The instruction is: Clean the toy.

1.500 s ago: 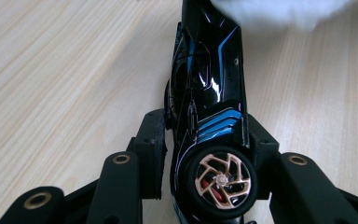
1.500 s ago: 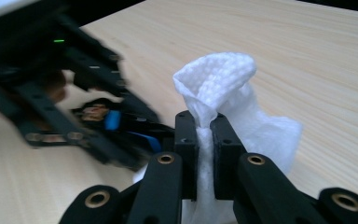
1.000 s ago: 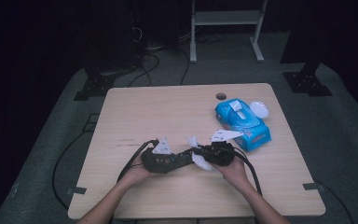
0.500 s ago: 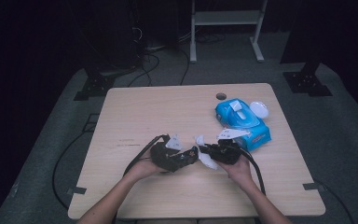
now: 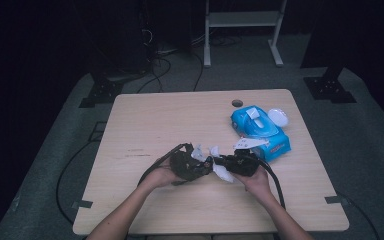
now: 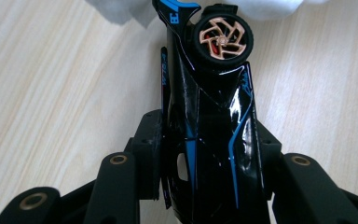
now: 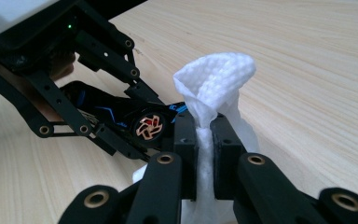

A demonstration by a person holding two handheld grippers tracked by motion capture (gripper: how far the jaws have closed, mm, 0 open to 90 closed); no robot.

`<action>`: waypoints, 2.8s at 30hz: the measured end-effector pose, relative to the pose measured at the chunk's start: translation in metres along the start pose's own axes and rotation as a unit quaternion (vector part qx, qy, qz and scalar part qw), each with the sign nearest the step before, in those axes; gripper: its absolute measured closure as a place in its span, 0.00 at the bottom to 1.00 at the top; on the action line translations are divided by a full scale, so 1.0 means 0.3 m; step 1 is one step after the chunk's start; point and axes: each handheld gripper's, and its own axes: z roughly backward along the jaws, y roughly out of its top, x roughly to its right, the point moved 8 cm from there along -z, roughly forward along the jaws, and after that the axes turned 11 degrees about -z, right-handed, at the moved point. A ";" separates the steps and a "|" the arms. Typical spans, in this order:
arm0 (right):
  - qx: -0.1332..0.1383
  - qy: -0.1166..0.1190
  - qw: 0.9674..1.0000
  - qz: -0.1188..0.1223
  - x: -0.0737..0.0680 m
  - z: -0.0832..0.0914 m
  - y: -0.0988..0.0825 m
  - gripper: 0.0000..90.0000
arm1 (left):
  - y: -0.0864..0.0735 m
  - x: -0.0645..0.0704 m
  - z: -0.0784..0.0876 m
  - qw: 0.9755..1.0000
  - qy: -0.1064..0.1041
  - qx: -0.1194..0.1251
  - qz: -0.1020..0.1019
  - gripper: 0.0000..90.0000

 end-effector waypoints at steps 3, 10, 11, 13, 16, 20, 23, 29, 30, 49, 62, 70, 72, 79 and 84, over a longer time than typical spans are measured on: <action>0.005 0.010 1.000 -0.012 0.001 0.004 0.005 0.92 | 0.010 0.002 0.015 0.999 0.001 0.038 0.011 0.62; 0.038 0.045 0.998 -0.031 -0.035 0.053 0.053 0.92 | 0.035 0.001 0.056 0.995 0.019 0.095 0.014 0.63; 0.049 0.056 0.997 -0.031 -0.052 0.067 0.073 0.92 | 0.043 0.003 0.061 0.994 0.019 0.103 0.015 0.63; 0.057 0.068 0.996 -0.027 -0.077 0.080 0.096 0.92 | 0.061 0.006 0.073 0.992 0.027 0.123 0.016 0.63; 0.067 0.081 0.994 -0.023 -0.096 0.097 0.118 0.92 | 0.068 0.010 0.084 0.989 0.033 0.142 0.019 0.63; 0.071 0.062 0.995 -0.028 -0.056 0.113 0.114 0.92 | 0.062 0.010 0.099 0.985 0.033 0.164 0.034 0.63; 0.063 0.058 0.995 -0.041 -0.036 0.108 0.099 0.92 | 0.062 0.011 0.093 0.987 0.034 0.157 0.028 0.63; 0.070 0.095 0.993 -0.012 -0.140 0.100 0.133 0.92 | 0.080 0.023 0.080 0.986 0.035 0.162 0.018 0.63; 0.072 0.098 0.993 -0.009 -0.148 0.100 0.137 0.92 | 0.081 0.022 0.085 0.985 0.037 0.165 0.020 0.63; 0.074 0.054 0.996 0.013 -0.127 0.115 0.144 0.92 | 0.087 0.023 0.111 0.981 0.044 0.187 0.025 0.63; 0.076 0.058 0.995 0.022 -0.168 0.114 0.159 0.92 | 0.089 0.022 0.120 0.979 0.047 0.196 0.025 0.63; 0.081 0.052 0.995 0.013 -0.140 0.120 0.152 0.92 | 0.093 0.017 0.125 0.977 0.048 0.207 0.030 0.63; 0.085 0.061 0.994 0.012 -0.154 0.124 0.162 0.92 | 0.095 0.017 0.130 0.976 0.051 0.210 0.029 0.63; 0.073 0.041 0.996 -0.004 -0.088 0.113 0.126 0.92 | 0.082 0.014 0.133 0.976 0.053 0.209 0.032 0.63; 0.080 0.052 0.995 -0.011 -0.098 0.118 0.136 0.92 | 0.090 0.017 0.130 0.976 0.052 0.208 0.025 0.63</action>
